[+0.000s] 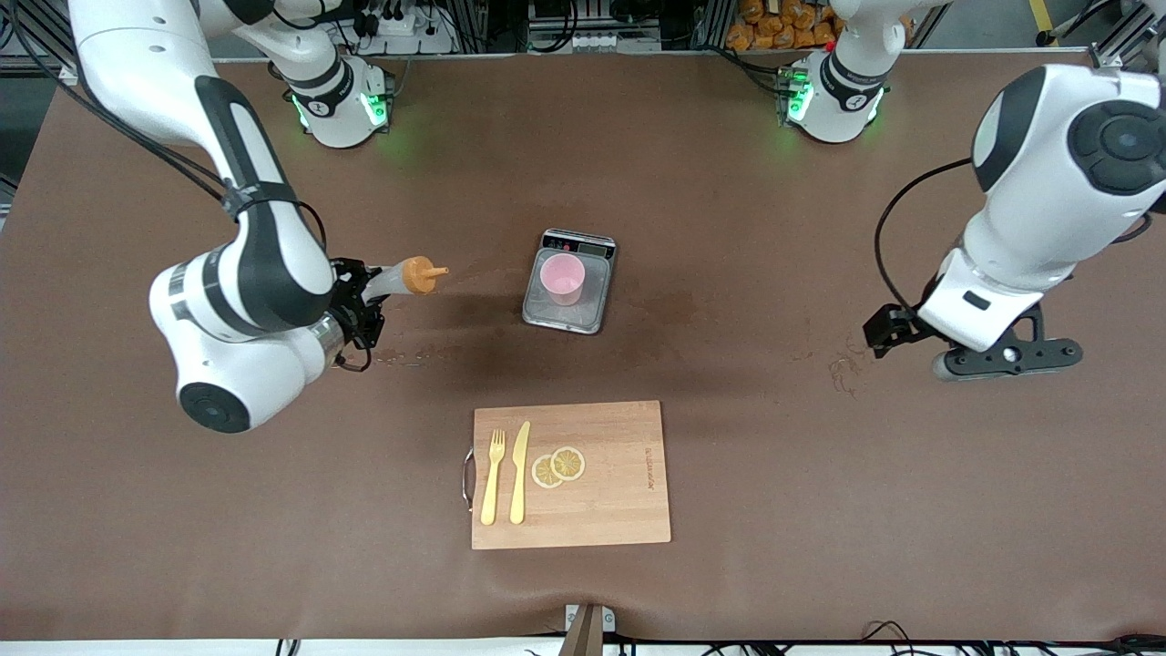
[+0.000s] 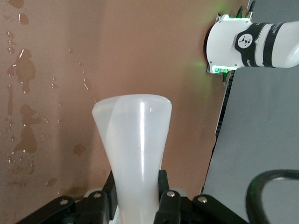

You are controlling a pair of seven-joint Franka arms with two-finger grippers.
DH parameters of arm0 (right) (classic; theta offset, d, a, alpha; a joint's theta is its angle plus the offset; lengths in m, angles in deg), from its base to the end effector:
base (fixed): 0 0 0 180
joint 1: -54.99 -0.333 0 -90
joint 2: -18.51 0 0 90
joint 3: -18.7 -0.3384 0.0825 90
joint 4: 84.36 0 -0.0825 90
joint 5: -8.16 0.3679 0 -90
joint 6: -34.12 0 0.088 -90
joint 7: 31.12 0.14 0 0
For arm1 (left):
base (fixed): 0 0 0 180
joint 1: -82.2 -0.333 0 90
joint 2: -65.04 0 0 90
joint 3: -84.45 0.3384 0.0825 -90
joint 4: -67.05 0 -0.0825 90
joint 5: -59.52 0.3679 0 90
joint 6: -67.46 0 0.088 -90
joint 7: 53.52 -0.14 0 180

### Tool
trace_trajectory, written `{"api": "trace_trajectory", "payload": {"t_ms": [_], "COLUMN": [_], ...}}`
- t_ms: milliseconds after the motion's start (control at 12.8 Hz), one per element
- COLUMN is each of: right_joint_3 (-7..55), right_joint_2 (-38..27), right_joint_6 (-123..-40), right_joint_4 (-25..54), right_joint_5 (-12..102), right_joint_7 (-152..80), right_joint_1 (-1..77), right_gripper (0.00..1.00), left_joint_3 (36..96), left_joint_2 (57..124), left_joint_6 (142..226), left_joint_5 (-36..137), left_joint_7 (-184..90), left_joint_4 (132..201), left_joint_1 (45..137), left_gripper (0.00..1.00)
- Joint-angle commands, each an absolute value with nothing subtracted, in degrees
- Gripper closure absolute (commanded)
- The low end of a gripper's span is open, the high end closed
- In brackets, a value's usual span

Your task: Add sauce to pink cup with both arms

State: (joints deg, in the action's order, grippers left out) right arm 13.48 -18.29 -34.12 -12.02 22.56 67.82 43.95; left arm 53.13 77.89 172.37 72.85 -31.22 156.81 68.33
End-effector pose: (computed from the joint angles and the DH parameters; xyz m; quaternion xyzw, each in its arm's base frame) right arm 0.5878 0.2006 0.3567 0.6981 -0.6088 -0.3142 0.2082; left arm 0.6085 -0.1329 0.5269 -0.9975 -0.0241 -0.0536 0.0399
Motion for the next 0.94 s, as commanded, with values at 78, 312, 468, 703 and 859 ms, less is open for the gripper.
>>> {"api": "trace_trajectory", "payload": {"t_ms": [78,312,468,703,859], "right_joint_3": [13.96,14.04,13.96,14.04,13.96], "right_joint_2": [-17.79,-18.05,-18.23,-18.49,-18.93], "right_joint_6": [-33.56,-33.56,-33.56,-33.56,-33.56], "right_joint_4": [-12.11,-11.94,-11.85,-11.76,-11.76], "right_joint_5": [17.83,17.21,15.90,15.36,13.18], "right_joint_7": [72.41,75.47,77.16,79.87,81.20], "right_joint_1": [39.87,37.42,35.66,34.60,32.76], "right_gripper": [0.69,0.69,0.69,0.69,0.69], "left_joint_3": [52.99,52.81,52.81,52.73,52.99], "left_joint_2": [76.99,76.73,76.03,75.32,75.14], "left_joint_6": [165.56,163.97,163.79,162.74,161.95], "left_joint_5": [71.74,71.65,71.65,70.60,70.51], "left_joint_7": [-32.42,-32.42,-32.42,-32.42,-32.60], "left_joint_4": [153.28,152.39,152.39,152.39,152.39], "left_joint_1": [67.79,66.73,66.12,66.03,66.11], "left_gripper": [0.00,0.00,0.00,0.00,0.00]}}
